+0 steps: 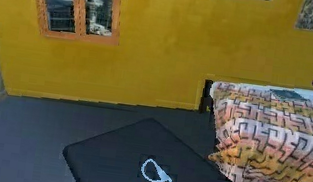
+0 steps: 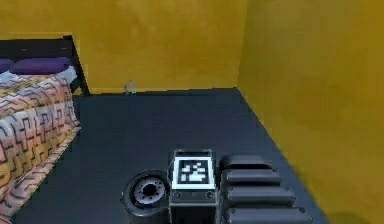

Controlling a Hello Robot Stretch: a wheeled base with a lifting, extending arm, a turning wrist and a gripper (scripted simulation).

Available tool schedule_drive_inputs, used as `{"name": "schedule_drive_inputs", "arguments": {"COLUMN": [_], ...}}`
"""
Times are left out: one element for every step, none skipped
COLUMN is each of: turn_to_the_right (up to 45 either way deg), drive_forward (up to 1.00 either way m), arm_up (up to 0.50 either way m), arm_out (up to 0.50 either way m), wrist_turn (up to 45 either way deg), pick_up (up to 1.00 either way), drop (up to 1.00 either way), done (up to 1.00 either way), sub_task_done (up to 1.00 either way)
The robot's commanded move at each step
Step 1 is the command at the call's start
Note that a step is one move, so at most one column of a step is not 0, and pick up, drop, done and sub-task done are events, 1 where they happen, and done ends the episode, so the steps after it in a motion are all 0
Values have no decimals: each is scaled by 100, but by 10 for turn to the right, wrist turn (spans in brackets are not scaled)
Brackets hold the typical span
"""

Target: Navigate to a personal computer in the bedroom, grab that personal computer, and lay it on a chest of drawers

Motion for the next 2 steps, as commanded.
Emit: {"name": "schedule_drive_inputs", "arguments": {"turn_to_the_right": [-450,0], "drive_forward": [0,50], "arm_up": [0,0], "arm_out": [0,0], "wrist_turn": [0,0], "pick_up": [0,0], "drop": [0,0], "done": [0,0], "sub_task_done": [0,0]}}
